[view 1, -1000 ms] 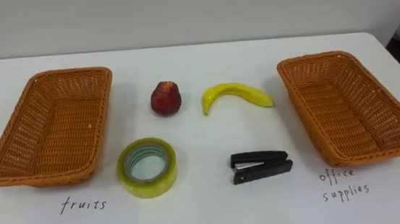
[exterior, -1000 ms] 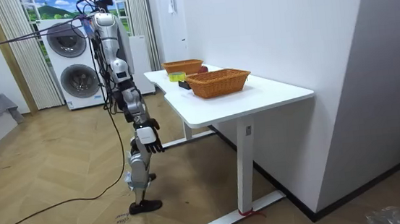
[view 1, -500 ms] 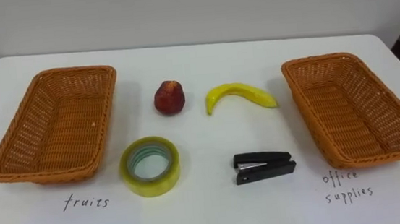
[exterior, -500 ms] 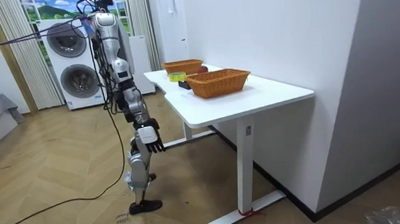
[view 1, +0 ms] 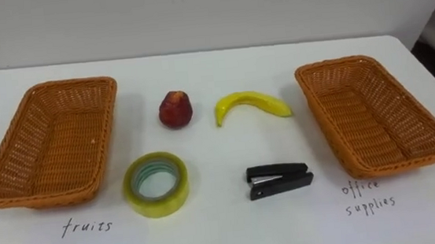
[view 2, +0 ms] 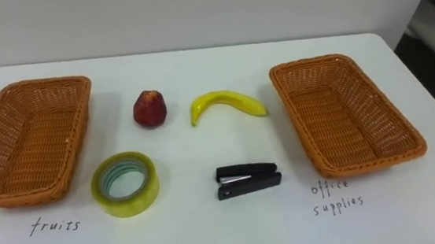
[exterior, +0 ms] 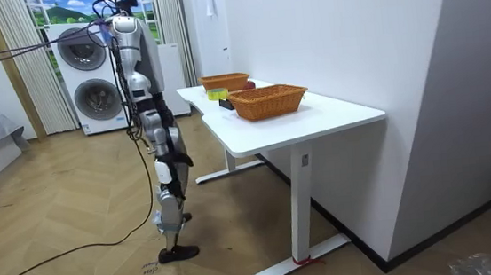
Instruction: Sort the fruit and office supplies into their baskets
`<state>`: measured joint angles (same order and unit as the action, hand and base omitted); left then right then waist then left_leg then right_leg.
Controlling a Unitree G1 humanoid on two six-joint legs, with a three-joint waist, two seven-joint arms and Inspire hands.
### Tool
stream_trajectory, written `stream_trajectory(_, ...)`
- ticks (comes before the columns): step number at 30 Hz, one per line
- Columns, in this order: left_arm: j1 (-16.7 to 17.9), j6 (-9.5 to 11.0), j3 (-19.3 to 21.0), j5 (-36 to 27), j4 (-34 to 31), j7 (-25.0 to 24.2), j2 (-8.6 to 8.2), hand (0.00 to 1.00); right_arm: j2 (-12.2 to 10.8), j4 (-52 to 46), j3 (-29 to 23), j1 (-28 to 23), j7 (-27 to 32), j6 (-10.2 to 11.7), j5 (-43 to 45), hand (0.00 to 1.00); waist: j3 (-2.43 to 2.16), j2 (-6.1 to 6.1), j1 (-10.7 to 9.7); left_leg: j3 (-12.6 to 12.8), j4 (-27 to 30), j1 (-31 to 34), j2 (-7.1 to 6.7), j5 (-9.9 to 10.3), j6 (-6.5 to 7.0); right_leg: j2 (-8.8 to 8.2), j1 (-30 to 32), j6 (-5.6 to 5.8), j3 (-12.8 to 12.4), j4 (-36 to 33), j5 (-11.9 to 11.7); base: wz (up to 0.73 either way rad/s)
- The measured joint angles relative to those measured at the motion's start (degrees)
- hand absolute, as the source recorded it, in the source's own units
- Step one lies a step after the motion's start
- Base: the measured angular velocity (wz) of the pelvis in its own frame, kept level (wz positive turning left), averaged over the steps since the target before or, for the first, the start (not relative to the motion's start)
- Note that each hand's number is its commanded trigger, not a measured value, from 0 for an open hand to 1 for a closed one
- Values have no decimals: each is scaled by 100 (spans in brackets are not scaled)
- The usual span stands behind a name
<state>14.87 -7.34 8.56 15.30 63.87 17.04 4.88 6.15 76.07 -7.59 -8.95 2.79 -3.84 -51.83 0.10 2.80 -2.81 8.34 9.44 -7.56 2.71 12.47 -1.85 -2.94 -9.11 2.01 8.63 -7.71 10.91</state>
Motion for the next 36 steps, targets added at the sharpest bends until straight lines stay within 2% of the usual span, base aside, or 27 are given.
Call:
stream_trajectory(2, 64, 49, 277, -1, -57, 105, 17, 0, 12, -13, -640, -34, 219, -2, -360, 0, -4, 37, -149, 14, -11, -10, -1, 0, 0, 0, 5, 1, -12, 2, 1, -2)
stream_trajectory(5, 122, 147, 599, -14, -332, 212, 22, 0, 30, -122, -1304, -79, 559, 8, -752, 0, -8, 79, -198, 74, -38, -55, 0, 0, 0, 0, 16, 1, -63, -2, 1, -10)
stream_trajectory(9, 77, 283, 705, -26, -410, 373, 51, 0, 54, -699, -1877, -115, 1074, 14, -857, 0, -40, 121, -236, 131, -84, -107, -4, -1, 3, -5, 13, 7, -96, -30, 5, -9)
stream_trajectory(12, 32, 338, 705, 10, -426, 383, 69, 0, 154, -1559, -2205, -58, 1693, 31, -773, 0, -43, 109, -217, 218, -89, -83, 3, -1, 4, 2, 115, 7, -186, -82, 5, -15)
stream_trajectory(14, 65, 379, 695, 13, -451, 414, 91, 0, 182, -2579, -2305, 11, 2338, 165, -157, 0, -49, 96, -230, 270, -84, -21, 3, -2, 6, 3, 217, 7, -251, -130, 4, -15)
stream_trajectory(15, 62, 386, 695, 11, -427, 435, 106, 0, 188, -2810, -2310, 41, 2520, 197, 92, 0, -49, 101, -230, 270, -84, -15, 2, -2, 6, 2, 221, 7, -252, -138, 4, 0)
stream_trajectory(19, 62, 378, 559, -5, -492, 488, 164, 0, 193, -4916, -2263, 128, 3608, 292, 1223, 0, -45, 117, -176, 273, -72, 55, -1, -13, 20, 1, 361, 13, -285, -196, 8, -1)
stream_trajectory(20, 55, 379, 472, -10, -511, 487, 182, 0, 212, -5232, -2091, 87, 4009, 178, 1754, 0, -32, 130, -160, 261, -48, 103, -1, -15, 23, -1, 395, 11, -276, -211, 6, 0)
stream_trajectory(22, 90, 385, 352, -9, -524, 467, 159, 0, 113, -5597, -2040, 81, 4354, 174, 2119, 0, 34, 124, -163, 279, -50, 113, -2, -19, 27, -7, 430, 11, -290, -266, 7, -6)
stream_trajectory(24, 152, 389, 323, -7, -520, 424, 115, 0, 113, -6354, -2028, 82, 4676, 188, 2351, 0, 31, 74, -150, 331, -60, 160, -10, -24, 35, -20, 519, 19, -311, -323, 11, -19)
stream_trajectory(25, 141, 398, 325, -5, -521, 399, 131, 0, 128, -6928, -1976, 99, 4837, 291, 2672, 0, 33, 71, -147, 339, -56, 202, -9, -27, 41, -19, 562, 19, -324, -322, 11, -11)
stream_trajectory(26, 125, 425, 318, -6, -508, 387, 141, 0, 157, -7349, -1924, 175, 4914, 499, 3003, 0, 28, 85, -147, 337, -47, 204, -9, -30, 43, -19, 603, 18, -319, -319, 11, -4)
stream_trajectory(29, 104, 526, 179, -6, -348, 375, 148, 0, 290, -8083, -1799, 493, 4987, 774, 3539, 0, 3, 143, -120, 330, -36, 182, -11, -30, 44, -19, 549, 18, -318, -295, 11, 1)
stream_trajectory(30, 104, 549, 171, -5, -318, 375, 152, 0, 301, -8191, -1784, 542, 4993, 798, 3678, 0, -3, 156, -108, 325, -36, 181, -11, -30, 44, -15, 508, 18, -317, -292, 10, 4)
stream_trajectory(32, 118, 618, 115, 2, -206, 379, 172, 0, 354, -8617, -1672, 576, 5058, 868, 4362, 0, 12, 217, 42, 319, -35, 181, -4, -30, 43, -9, 500, 16, -313, -294, 9, 0)
stream_trajectory(36, 131, 620, -93, 22, -151, 397, 175, 0, 411, -9210, -1252, 585, 5074, 1036, 5185, 0, 17, 247, 194, 255, -26, 192, -5, -30, 43, -19, 513, 14, -213, -301, 5, 8)
